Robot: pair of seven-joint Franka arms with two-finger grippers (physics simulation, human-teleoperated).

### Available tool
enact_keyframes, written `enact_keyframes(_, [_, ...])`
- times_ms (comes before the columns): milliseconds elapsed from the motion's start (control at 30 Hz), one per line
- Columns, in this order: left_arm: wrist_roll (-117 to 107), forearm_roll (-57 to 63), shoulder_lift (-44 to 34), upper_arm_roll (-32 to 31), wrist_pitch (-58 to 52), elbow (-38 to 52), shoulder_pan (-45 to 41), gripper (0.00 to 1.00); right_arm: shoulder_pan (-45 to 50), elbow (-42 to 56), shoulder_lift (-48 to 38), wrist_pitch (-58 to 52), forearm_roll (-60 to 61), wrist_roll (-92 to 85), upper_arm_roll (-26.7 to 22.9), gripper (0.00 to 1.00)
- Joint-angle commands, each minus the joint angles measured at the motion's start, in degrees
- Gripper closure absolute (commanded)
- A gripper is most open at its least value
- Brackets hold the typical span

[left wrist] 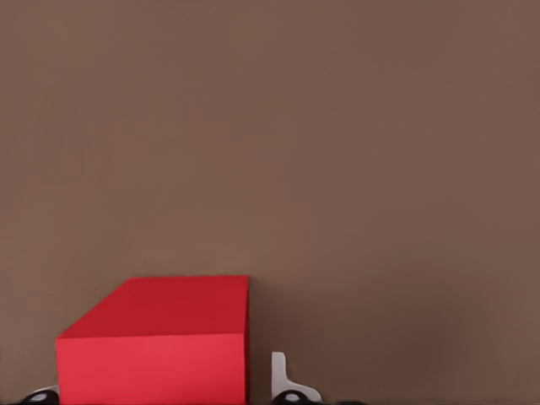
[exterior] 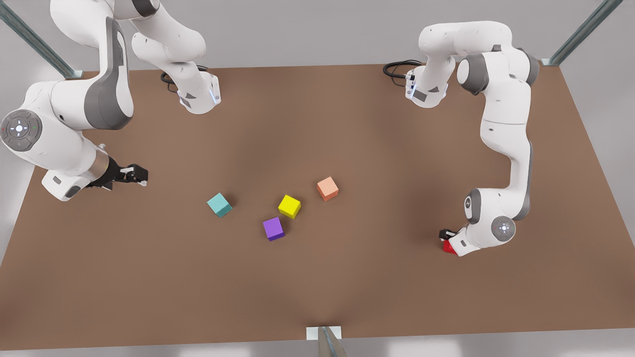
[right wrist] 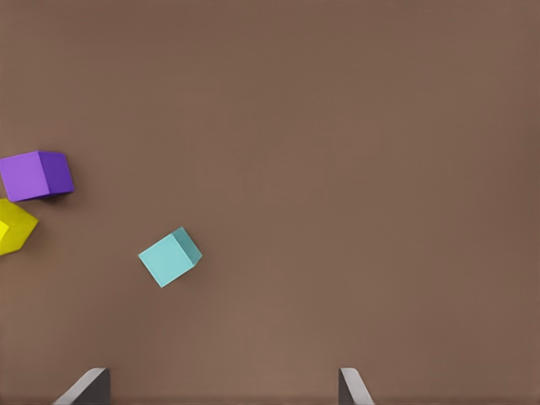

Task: Pick up red wooden cube and pass to hand red wooden cube and place in blue wooden cube

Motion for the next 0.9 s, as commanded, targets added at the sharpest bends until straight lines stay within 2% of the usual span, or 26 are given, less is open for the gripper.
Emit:
enact_keyframes(0, [2.3, 0.0, -0.1, 0.0, 0.3, 0.1, 0.0, 0.41, 0.0, 0.0, -0.1, 0.0, 0.0, -0.2, 0.0, 0.0])
enact_keyframes(133, [-6.4, -0.2, -0.3, -0.3, 0.2, 0.2, -0.2, 0.41, -0.4, -0.3, -0.1, 0.0, 0.1, -0.2, 0.0, 0.0])
enact_keyframes(200, [-13.0, -2.7, -0.9, -2.7, -2.0, 0.6, 0.2, 0.41, -0.2, -0.2, 0.1, -0.1, 1.5, -0.3, 0.1, 0.0])
enact_keyframes(233, [-16.2, -7.3, -3.6, -4.8, -8.9, 1.6, 0.3, 0.41, -0.2, 1.1, 2.3, -0.1, 2.8, -7.5, 0.3, 0.0])
enact_keyframes(267, [-21.8, -11.6, -4.6, -8.6, -21.7, 7.4, 0.0, 0.41, -0.4, 3.6, 5.6, -0.1, 8.1, -21.6, 0.2, 0.0])
enact_keyframes(300, [-28.8, -11.8, -4.1, -13.2, -30.5, 13.5, -0.3, 0.41, -1.2, 4.9, 9.5, -0.6, 14.1, -36.8, 0.2, 0.0])
enact_keyframes(333, [-36.3, -16.3, -2.7, -20.1, -33.7, 16.8, -0.2, 0.41, -1.1, 4.9, 14.7, -3.3, 23.1, -51.0, 0.5, 0.0])
enact_keyframes(367, [-36.7, -25.3, -1.5, -21.7, -33.6, 16.9, -0.2, 0.41, -1.1, 5.4, 18.3, -5.5, 31.5, -59.5, 0.6, 0.0])
enact_keyframes(400, [-33.9, -41.2, 1.7, -23.1, -33.2, 17.1, -0.2, 0.41, -0.8, 5.5, 23.0, -6.4, 40.3, -65.6, 1.6, 0.0])
enact_keyframes(433, [-33.4, -50.4, 4.0, -24.4, -30.8, 17.4, -0.2, 0.41, -0.8, 5.5, 25.5, -6.4, 45.8, -68.6, 2.8, 0.0])
enact_keyframes(467, [-33.4, -53.3, 6.7, -29.4, -23.8, 17.5, -0.9, 0.41, -0.8, 5.6, 28.3, -6.5, 53.5, -72.4, 4.0, 0.0])
enact_keyframes(533, [-33.2, -53.5, 8.8, -33.2, -17.2, 17.7, -1.8, 0.41, -0.5, 11.3, 34.9, -6.1, 57.0, -80.7, 4.7, 0.0])
enact_keyframes(600, [-33.0, -56.0, 11.8, -35.7, -15.1, 20.5, -2.8, 0.41, 1.4, 11.4, 37.1, -5.1, 65.8, -84.6, 4.7, 0.0])
enact_keyframes(633, [-32.2, -56.3, 12.9, -35.9, -10.7, 22.0, -5.7, 0.41, 3.4, 11.5, 38.4, -1.9, 71.4, -88.4, 4.7, 0.0])
enact_keyframes(700, [-32.0, -57.1, 13.6, -36.8, -5.5, 22.5, -7.5, 0.41, 5.9, 11.5, 39.3, 3.0, 74.5, -96.5, 4.7, 0.0])
enact_keyframes(767, [-31.9, -57.2, 15.1, -36.9, -5.0, 25.0, -7.6, 0.41, 7.6, 11.3, 39.5, 7.9, 75.8, -106.2, 4.7, 0.0])
enact_keyframes(867, [-26.0, -57.2, 15.5, -37.2, -4.0, 25.7, -7.2, 0.41, 8.0, 10.7, 39.5, 9.5, 76.4, -116.5, 4.7, 0.0])
